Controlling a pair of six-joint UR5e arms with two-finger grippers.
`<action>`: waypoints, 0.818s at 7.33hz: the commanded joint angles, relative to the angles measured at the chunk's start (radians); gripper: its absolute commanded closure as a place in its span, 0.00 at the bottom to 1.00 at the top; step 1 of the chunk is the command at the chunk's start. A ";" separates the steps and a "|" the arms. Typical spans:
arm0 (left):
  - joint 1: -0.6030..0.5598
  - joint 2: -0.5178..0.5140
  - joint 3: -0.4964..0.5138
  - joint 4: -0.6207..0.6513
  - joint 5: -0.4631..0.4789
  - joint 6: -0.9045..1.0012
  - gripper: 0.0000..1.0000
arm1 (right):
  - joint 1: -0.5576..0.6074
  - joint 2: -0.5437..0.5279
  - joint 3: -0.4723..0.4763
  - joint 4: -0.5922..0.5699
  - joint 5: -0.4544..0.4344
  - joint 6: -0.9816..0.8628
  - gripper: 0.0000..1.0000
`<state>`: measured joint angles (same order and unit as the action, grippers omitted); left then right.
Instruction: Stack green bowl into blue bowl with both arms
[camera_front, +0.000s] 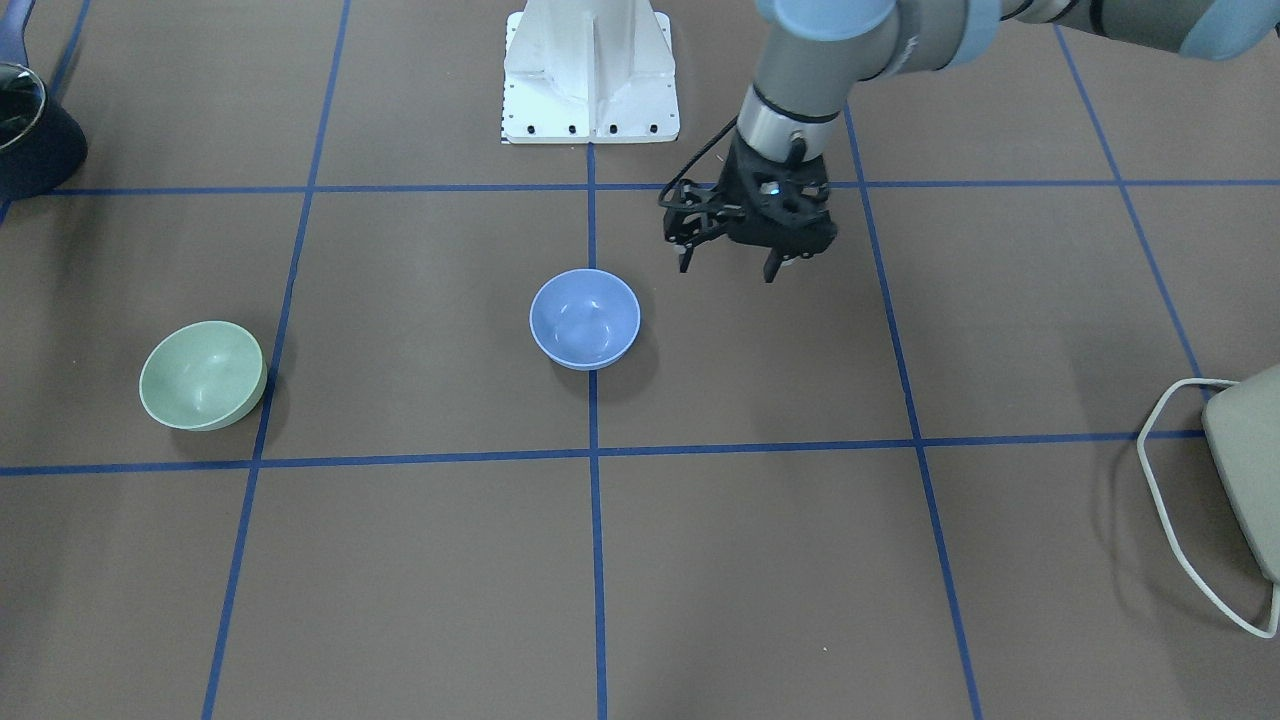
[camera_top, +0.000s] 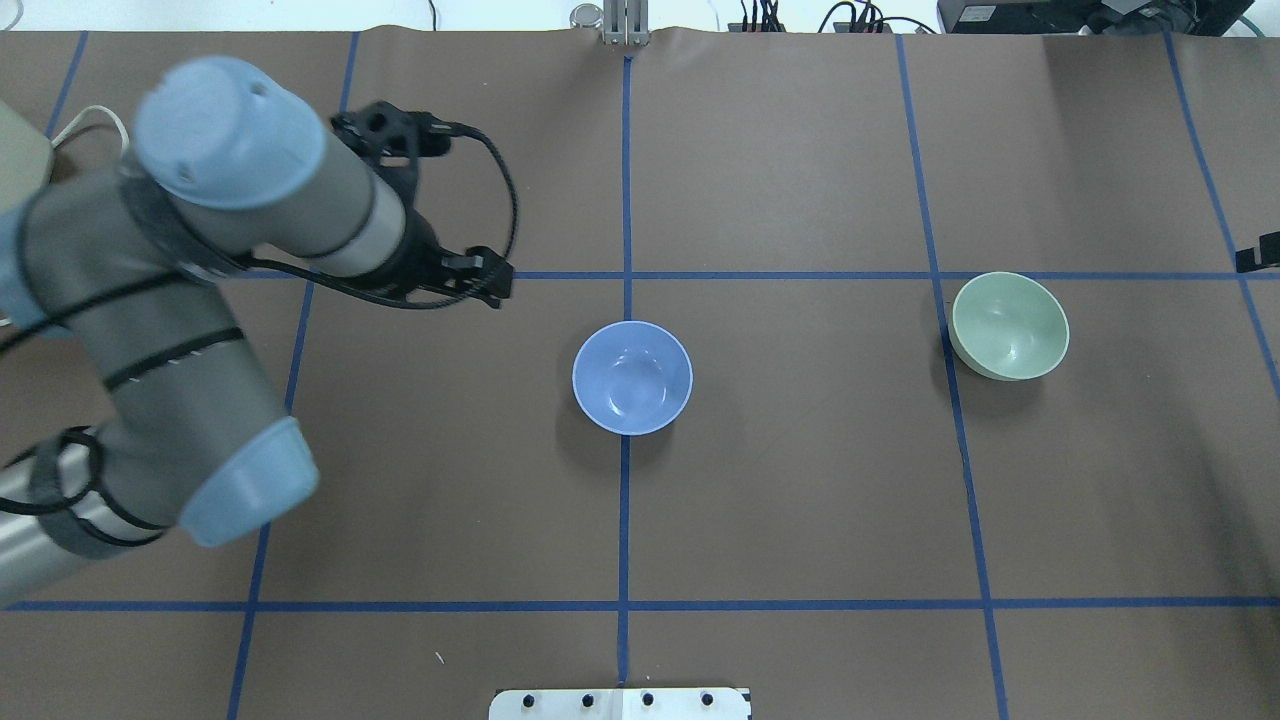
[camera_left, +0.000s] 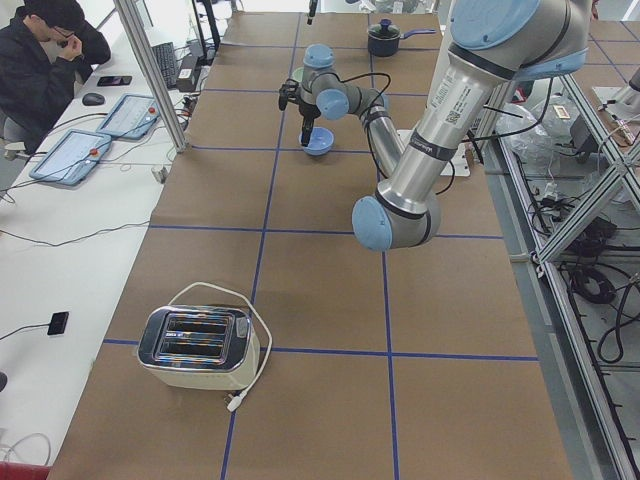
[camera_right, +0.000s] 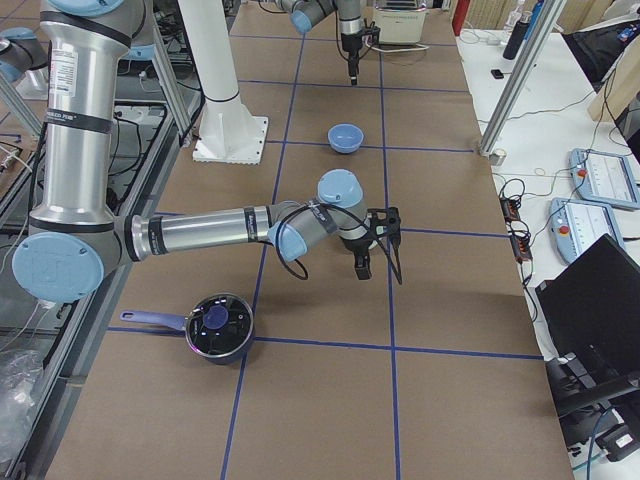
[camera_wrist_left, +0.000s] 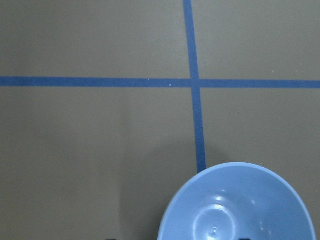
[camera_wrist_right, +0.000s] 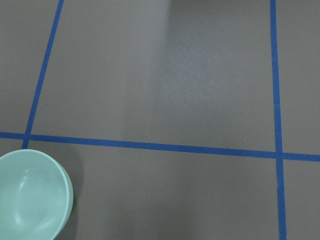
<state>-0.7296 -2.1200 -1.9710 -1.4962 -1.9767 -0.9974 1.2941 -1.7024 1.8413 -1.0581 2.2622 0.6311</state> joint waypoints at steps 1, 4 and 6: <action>-0.246 0.163 -0.112 0.102 -0.164 0.344 0.01 | -0.086 0.013 0.047 0.000 -0.015 0.186 0.00; -0.686 0.379 -0.015 0.114 -0.275 0.974 0.02 | -0.286 0.044 0.073 -0.013 -0.192 0.320 0.00; -0.903 0.412 0.136 0.197 -0.275 1.333 0.02 | -0.309 0.044 0.065 -0.011 -0.202 0.303 0.00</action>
<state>-1.4854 -1.7413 -1.9290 -1.3397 -2.2466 0.1116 1.0055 -1.6599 1.9090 -1.0694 2.0742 0.9350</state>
